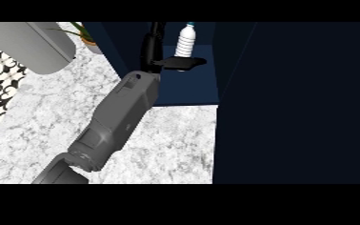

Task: Pick up the bottled water, place it into the cabinet and close the cabinet

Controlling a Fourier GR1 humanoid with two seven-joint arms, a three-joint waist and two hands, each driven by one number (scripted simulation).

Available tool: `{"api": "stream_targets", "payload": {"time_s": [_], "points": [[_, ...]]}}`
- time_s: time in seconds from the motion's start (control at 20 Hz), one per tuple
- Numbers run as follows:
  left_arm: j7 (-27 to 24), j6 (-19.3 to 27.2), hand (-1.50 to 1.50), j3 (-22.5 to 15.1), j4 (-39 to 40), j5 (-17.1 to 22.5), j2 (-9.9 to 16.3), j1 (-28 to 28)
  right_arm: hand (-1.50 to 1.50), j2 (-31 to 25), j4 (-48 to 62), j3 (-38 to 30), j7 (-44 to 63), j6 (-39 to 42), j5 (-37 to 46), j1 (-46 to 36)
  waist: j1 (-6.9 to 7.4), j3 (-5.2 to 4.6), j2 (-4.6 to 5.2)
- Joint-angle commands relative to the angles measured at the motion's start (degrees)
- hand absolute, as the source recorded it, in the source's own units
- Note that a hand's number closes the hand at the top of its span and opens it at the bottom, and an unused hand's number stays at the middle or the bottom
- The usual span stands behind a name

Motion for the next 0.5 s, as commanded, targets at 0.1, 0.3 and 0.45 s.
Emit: {"api": "stream_targets", "payload": {"time_s": [0.1, 0.3, 0.45], "points": [[2.38, -4.08, -1.50, -3.94, -10.08, 2.27, -0.13, 7.20, -1.50, -0.07, -6.14, -0.87, 4.78, -2.09, -2.74, -0.81, 1.26, 0.01, -0.25], [3.10, -5.08, -1.50, -11.05, -21.21, 5.94, -0.13, 14.88, -1.50, 0.86, -7.47, 3.74, 4.04, -2.36, 1.57, 1.93, 0.87, -0.03, -0.67], [2.98, -4.89, -1.50, -14.62, -29.71, 6.35, -0.13, 21.14, -1.50, 1.63, -5.40, 3.73, 3.40, -3.07, 0.90, 0.79, 1.65, 0.01, -0.65]]}}
